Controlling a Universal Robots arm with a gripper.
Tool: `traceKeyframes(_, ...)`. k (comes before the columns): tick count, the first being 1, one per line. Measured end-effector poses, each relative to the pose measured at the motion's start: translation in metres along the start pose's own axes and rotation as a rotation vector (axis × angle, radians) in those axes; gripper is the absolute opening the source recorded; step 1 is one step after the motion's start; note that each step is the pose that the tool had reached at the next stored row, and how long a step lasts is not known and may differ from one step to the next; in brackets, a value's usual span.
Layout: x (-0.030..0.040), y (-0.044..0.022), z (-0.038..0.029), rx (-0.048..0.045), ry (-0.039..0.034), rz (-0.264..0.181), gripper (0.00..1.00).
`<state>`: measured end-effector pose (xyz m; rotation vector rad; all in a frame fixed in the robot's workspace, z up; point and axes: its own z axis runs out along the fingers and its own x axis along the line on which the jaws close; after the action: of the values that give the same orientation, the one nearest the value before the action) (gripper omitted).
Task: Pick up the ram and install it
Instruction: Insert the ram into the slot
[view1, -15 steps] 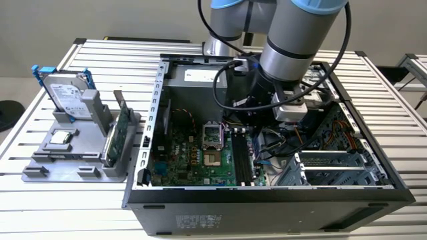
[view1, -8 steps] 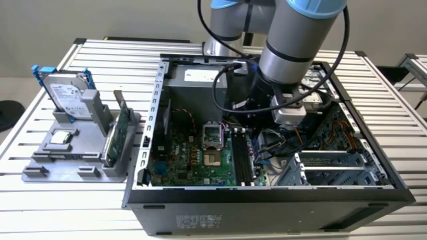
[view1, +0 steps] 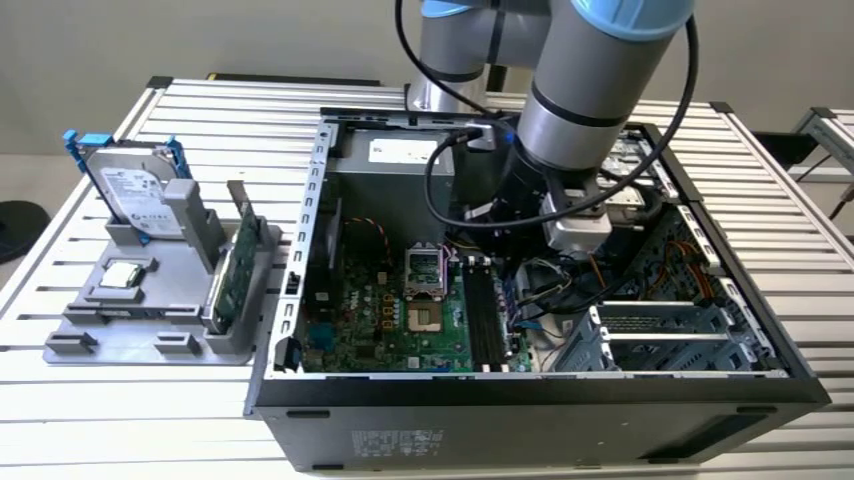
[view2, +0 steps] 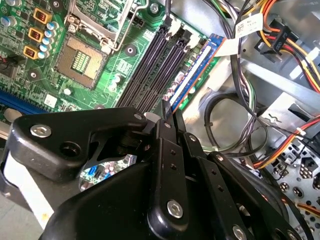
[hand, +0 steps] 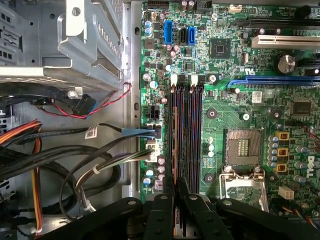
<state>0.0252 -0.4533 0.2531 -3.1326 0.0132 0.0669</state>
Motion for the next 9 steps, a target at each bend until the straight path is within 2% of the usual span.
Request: traceKeyframes(9,-0.0006,0.0020,0.0025,0.0000,0.0000,0.000,0.00)
